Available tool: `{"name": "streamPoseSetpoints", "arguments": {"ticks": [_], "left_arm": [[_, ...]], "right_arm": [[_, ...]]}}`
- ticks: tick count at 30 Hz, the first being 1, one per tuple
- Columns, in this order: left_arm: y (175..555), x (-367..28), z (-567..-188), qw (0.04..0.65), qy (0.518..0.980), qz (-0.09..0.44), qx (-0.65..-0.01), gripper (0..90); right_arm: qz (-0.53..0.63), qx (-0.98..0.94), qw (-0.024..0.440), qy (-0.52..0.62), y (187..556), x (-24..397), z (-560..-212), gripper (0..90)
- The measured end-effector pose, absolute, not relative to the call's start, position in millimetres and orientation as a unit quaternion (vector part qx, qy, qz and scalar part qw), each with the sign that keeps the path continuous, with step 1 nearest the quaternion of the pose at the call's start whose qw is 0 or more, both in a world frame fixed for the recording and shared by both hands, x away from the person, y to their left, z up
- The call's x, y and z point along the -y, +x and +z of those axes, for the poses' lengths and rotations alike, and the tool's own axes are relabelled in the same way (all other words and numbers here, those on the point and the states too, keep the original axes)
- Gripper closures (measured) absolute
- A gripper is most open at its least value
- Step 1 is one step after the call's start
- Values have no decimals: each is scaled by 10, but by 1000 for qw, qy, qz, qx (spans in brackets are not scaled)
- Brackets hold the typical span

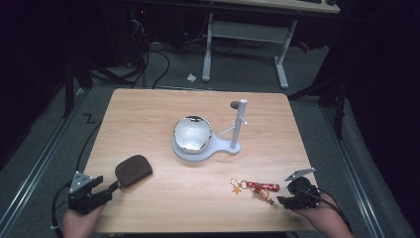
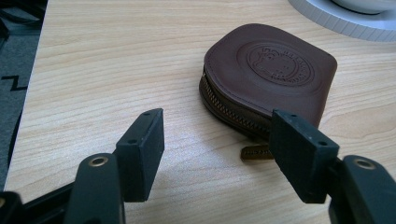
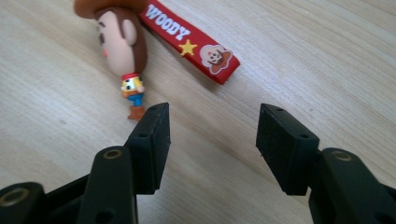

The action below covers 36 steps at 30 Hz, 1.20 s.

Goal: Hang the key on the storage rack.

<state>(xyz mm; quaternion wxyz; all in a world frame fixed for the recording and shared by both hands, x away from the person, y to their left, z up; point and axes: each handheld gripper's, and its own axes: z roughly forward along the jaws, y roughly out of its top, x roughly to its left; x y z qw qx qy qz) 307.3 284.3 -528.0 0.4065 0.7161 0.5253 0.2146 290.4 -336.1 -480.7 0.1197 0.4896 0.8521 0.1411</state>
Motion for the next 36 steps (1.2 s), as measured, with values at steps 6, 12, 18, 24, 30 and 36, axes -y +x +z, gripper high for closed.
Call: {"name": "streamPoseSetpoints", "arguments": {"ticks": [6, 12, 18, 24, 30, 36], "left_arm": [[3077, -2839, -5280, 407, 718, 214, -522, 362], [3083, -2832, -5284, 406, 721, 212, -520, 361], [3080, -2835, -5281, 408, 720, 212, -520, 361], [3082, -2834, -5284, 408, 721, 210, -519, 362], [3093, -2824, -5287, 408, 723, 209, -516, 362], [3098, -2830, -5285, 409, 723, 209, -515, 363]], "right_arm": [[125, -863, 109, 477, 2910, 3303, -4742, 435], [104, -877, 99, 458, 2915, 3222, -4685, 432], [101, -888, 94, 439, 2955, 3110, -4675, 438], [103, -895, 85, 426, 3044, 2959, -4708, 451], [101, -898, 74, 423, 3147, 2832, -4775, 469], [100, -898, 67, 423, 3196, 2785, -4804, 484]]}}
